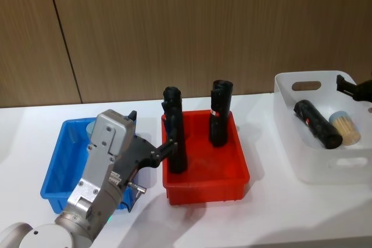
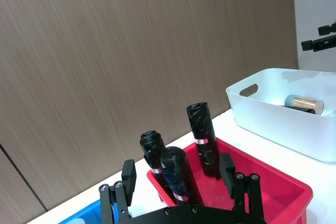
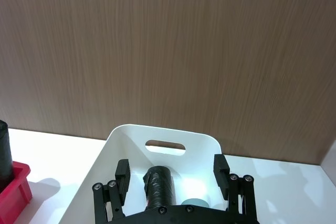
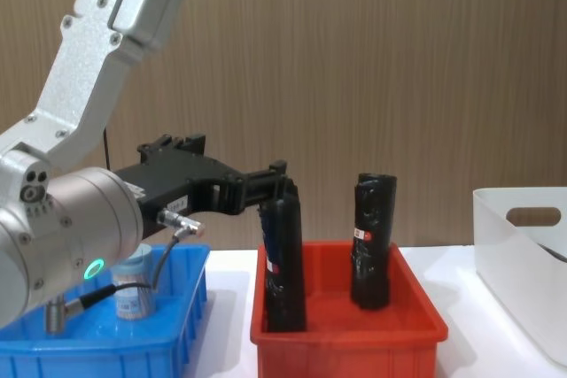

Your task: Pick the cotton swabs from the blue box and place them into the white box.

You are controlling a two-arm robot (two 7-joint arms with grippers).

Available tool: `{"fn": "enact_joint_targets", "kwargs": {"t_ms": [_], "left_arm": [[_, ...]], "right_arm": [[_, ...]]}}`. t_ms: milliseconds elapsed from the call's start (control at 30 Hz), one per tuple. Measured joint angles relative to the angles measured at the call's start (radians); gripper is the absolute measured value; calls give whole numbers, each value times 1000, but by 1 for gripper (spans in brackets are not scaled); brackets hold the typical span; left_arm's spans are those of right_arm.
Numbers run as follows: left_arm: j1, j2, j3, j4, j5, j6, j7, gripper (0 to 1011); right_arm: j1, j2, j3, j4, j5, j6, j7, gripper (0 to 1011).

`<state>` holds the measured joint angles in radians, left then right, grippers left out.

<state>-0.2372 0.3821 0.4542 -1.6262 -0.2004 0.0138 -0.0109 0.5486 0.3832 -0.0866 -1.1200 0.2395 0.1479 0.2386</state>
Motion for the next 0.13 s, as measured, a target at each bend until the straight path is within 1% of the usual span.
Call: {"fn": "enact_joint_targets", "kwargs": {"t_ms": [133], "left_arm": [[0,0,0,0,0,0,0,1004]], "right_arm": [[0,0,0,0,0,0,0,1001]]}}
